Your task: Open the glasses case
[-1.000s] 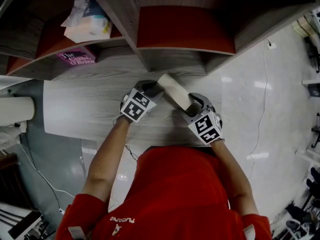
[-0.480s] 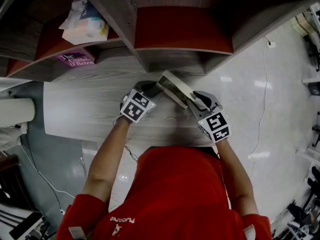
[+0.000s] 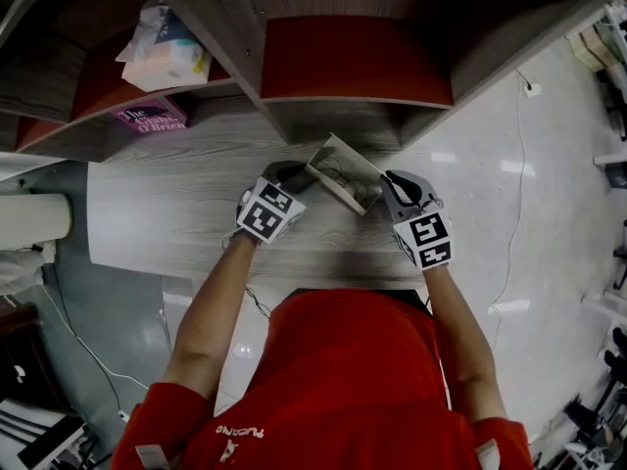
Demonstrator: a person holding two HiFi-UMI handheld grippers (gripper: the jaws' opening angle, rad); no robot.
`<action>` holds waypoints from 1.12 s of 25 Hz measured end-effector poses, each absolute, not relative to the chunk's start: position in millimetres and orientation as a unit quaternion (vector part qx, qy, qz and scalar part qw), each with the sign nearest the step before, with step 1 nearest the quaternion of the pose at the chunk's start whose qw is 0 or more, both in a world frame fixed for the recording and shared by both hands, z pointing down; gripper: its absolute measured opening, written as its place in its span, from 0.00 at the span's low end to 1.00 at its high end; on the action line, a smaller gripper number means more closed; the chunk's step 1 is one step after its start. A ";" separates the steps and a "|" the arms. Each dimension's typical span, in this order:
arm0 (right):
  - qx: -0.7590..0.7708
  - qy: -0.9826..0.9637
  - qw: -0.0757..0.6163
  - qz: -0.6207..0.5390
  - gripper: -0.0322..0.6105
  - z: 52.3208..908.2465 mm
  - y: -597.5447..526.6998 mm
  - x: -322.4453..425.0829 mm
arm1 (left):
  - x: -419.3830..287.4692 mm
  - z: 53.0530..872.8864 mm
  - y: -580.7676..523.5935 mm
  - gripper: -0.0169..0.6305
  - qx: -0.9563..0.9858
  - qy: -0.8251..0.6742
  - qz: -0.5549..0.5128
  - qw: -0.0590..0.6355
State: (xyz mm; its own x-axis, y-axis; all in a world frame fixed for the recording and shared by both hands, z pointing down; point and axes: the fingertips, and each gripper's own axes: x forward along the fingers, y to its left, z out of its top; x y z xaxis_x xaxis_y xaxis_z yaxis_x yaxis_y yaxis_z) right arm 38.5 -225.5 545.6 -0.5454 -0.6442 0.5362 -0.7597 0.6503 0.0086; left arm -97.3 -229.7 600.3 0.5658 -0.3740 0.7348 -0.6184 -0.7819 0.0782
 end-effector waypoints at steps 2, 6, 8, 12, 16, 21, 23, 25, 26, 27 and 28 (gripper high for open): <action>0.410 -0.868 0.254 0.116 0.11 548.2 -231.5 43.2 | -96.0 598.1 -231.8 0.27 0.870 -0.290 0.365 0.163; 0.421 -0.861 0.258 0.123 0.10 554.3 -242.2 52.2 | -95.5 600.3 -233.6 0.27 0.867 -0.297 0.365 0.163; 0.424 -0.859 0.258 0.127 0.10 556.5 -245.7 55.5 | -95.0 600.5 -232.1 0.27 0.866 -0.297 0.367 0.168; 0.426 -0.857 0.259 0.130 0.11 558.7 -249.1 58.0 | -94.0 600.4 -231.6 0.27 0.864 -0.299 0.367 0.170; 0.417 -0.861 0.263 0.128 0.11 558.9 -245.5 54.6 | -94.6 600.5 -231.7 0.27 0.862 -0.306 0.366 0.169; 0.405 -0.867 0.265 0.120 0.12 556.9 -239.6 47.4 | -94.0 598.6 -229.6 0.27 0.862 -0.308 0.364 0.172; 0.401 -0.870 0.263 0.116 0.13 553.7 -237.7 46.2 | -94.5 596.9 -227.9 0.27 0.861 -0.309 0.364 0.173; 0.399 -0.873 0.259 0.113 0.14 548.7 -236.1 45.7 | -94.9 593.8 -226.9 0.27 0.861 -0.313 0.362 0.172; 0.398 -0.874 0.255 0.111 0.14 545.4 -235.3 45.6 | -95.6 592.5 -226.4 0.27 0.861 -0.315 0.361 0.171; 0.396 -0.876 0.252 0.108 0.15 541.8 -234.2 45.6 | -96.6 591.3 -225.9 0.27 0.861 -0.317 0.360 0.169; 0.395 -0.878 0.248 0.105 0.15 538.1 -232.9 45.5 | -97.9 590.2 -225.4 0.27 0.860 -0.320 0.360 0.168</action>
State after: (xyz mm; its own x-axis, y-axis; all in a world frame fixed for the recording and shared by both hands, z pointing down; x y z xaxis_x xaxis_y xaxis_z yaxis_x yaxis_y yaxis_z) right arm 45.5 -232.9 538.1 -0.5646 -0.6413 0.5195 -0.7461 0.6657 0.0109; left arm -97.9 -225.4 590.2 0.5359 -0.4297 0.7268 -0.6710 -0.7392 0.0578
